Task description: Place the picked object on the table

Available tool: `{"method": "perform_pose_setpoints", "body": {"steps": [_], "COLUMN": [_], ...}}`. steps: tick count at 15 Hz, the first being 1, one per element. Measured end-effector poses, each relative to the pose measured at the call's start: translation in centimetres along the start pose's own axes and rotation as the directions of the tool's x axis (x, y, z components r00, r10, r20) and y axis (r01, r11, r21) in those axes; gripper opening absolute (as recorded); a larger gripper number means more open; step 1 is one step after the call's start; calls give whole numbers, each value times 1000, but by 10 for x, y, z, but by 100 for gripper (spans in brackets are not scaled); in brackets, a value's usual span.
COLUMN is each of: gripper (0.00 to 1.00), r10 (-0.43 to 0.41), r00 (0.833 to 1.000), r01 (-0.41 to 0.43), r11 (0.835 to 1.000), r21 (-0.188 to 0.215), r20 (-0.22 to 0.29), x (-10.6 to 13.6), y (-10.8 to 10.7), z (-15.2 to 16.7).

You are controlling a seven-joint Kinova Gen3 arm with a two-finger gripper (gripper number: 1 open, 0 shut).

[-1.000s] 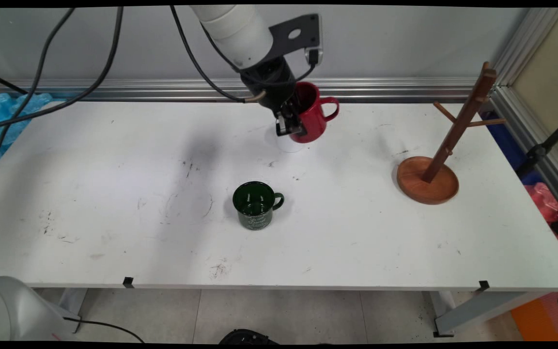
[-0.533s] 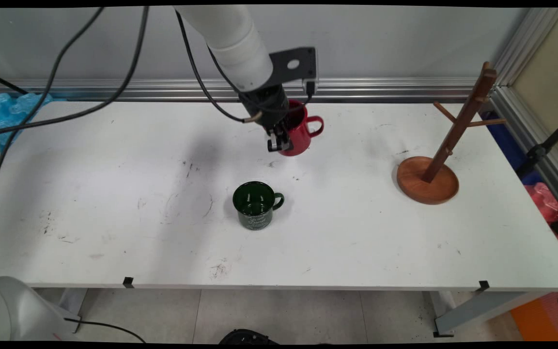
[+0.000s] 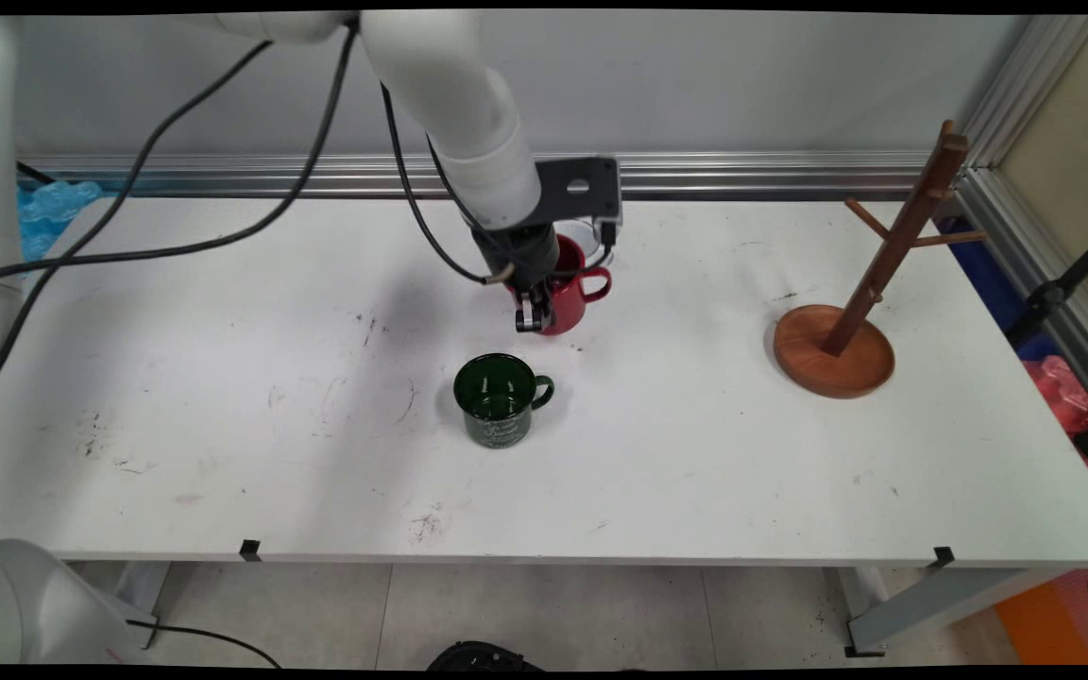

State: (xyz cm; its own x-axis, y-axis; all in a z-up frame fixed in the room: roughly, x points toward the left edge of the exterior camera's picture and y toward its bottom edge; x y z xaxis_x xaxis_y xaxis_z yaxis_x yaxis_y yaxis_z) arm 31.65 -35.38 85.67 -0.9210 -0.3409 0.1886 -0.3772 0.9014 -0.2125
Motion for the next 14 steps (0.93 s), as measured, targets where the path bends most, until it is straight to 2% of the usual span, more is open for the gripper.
{"method": "perform_pose_setpoints", "body": {"steps": [6, 12, 13, 14], "gripper": [0, 0, 100, 100], "r10": [-4, -2, -1, 0], "r00": [998, 996, 996, 996], "r01": [5, 3, 2, 1], "r11": [1000, 1000, 1000, 1000], "r21": [-10, -11, -10, -10], "r20": [55, 88, 91, 92], "x": [8, 13, 13, 14], "y": [7, 11, 11, 11], "z": [32, 50, 51, 52]}}
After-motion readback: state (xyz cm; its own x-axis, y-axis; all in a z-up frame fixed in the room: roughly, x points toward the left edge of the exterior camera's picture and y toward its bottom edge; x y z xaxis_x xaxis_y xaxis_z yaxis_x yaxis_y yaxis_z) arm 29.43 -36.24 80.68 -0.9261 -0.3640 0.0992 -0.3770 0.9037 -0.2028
